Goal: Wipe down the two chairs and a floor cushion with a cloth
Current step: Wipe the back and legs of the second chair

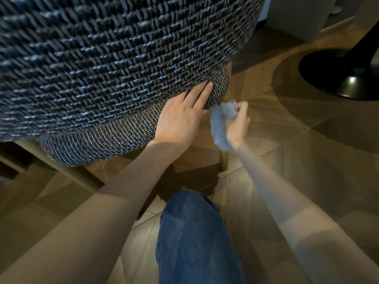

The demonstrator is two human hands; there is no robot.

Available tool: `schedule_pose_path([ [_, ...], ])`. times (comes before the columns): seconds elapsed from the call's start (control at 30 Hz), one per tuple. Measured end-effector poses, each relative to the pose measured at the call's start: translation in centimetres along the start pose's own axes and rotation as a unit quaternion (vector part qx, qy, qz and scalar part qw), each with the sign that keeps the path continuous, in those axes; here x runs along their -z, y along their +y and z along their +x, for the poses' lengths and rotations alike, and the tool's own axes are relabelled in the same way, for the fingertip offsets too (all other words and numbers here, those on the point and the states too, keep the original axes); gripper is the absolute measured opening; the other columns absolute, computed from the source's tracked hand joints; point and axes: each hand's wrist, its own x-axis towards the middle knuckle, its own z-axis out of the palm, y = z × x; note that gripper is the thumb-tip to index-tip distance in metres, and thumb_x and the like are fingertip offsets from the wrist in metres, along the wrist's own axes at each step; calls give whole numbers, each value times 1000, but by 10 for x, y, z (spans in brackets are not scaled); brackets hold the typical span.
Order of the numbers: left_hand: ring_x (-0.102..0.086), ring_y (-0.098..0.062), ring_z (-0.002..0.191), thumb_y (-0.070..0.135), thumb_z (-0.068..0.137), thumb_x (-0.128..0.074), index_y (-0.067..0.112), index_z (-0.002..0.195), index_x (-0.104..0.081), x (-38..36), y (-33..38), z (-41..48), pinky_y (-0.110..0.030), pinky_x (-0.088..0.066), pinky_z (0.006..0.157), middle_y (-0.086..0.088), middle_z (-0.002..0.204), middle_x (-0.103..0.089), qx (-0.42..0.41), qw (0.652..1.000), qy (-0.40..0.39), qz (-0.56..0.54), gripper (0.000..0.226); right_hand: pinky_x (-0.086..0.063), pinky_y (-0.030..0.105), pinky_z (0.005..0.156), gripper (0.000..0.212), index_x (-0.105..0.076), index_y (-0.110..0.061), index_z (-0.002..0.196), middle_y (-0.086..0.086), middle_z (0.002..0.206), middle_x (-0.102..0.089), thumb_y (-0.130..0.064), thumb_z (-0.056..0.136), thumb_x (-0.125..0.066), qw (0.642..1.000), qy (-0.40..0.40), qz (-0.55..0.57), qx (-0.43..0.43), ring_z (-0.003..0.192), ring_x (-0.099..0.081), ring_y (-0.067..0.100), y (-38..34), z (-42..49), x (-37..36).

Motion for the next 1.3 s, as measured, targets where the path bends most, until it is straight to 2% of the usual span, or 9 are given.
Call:
schedule_pose_path([
  [0.17, -26, -21, 142, 31, 104, -30, 19, 154, -5, -3, 0, 1, -36, -27, 113, 4, 160, -12, 1, 1000, -8, -4, 57, -31, 20, 56, 21, -37, -16, 86, -9, 72, -45, 2, 85, -47, 994, -34, -36, 97, 62, -39, 3, -51, 29, 10],
  [0.3, -29, -21, 140, 32, 104, -30, 19, 154, -3, 4, 1, 1, -37, -29, 112, 4, 160, -12, 5, 1000, -27, -5, 58, -38, 26, 69, 22, -37, -19, 77, 0, 81, -49, -3, 93, -40, 987, -116, -61, -98, 80, -44, 16, -14, 12, 15],
  [0.37, -29, -22, 140, 31, 104, -30, 18, 154, -2, 8, 4, 0, -37, -29, 112, 3, 160, -12, 6, 999, -44, -7, 58, -37, 25, 64, 15, -38, -17, 84, 1, 84, -48, -5, 93, -44, 974, -142, -122, -125, 79, -44, 18, -5, 2, 27],
  [0.6, 0, -22, 148, 17, 103, -33, 11, 153, -1, 29, 17, -29, -33, 0, 121, -4, 161, 3, -24, 993, -111, 46, 59, -36, 16, 49, 31, -33, -25, 82, -6, 78, -50, -11, 85, -61, 965, -236, -113, 2, 67, -49, 7, -50, -50, 65],
  [0.7, -10, -15, 146, 19, 102, -40, 16, 152, -15, 50, 10, -73, -19, 6, 114, 0, 160, -13, -4, 991, -124, -55, 56, -40, 9, 52, 37, -34, -26, 84, -9, 79, -53, -23, 84, -70, 958, -272, -75, 43, 69, -55, 2, -89, -85, 75],
  [0.83, -32, -16, 138, 27, 94, -57, 23, 151, -23, 91, -6, -128, -24, -24, 112, 1, 151, -35, 104, 935, -197, -275, 67, -42, 4, 58, 35, -39, -29, 88, -9, 87, -58, -22, 83, -73, 949, -312, 33, 43, 73, -57, -14, -138, -145, 81],
  [0.97, -51, -2, 107, 28, 85, -69, 22, 129, -49, 128, -24, -171, -5, -36, 85, 8, 120, -57, 146, 918, -104, -355, 49, -48, 10, 70, 28, -47, -30, 98, -14, 95, -66, -28, 85, -71, 917, -374, 134, 25, 88, -64, -3, -169, -199, 79],
  [1.13, -60, -8, 81, 19, 87, -66, 19, 97, -58, 167, -71, -198, -27, -47, 69, 6, 89, -65, 183, 893, -67, -406, 13, -49, 12, 78, 32, -45, -28, 108, -19, 103, -67, -29, 84, -67, 874, -440, 207, 17, 100, -65, 2, -196, -235, 38],
  [1.3, -61, -14, 82, 7, 87, -65, 9, 96, -61, 186, -139, -215, -32, -49, 76, -3, 89, -65, 215, 875, -60, -429, 11, -47, 13, 87, 40, -40, -32, 115, -23, 113, -60, -39, 83, -64, 846, -487, 208, 65, 108, -59, 0, -224, -259, -29],
])
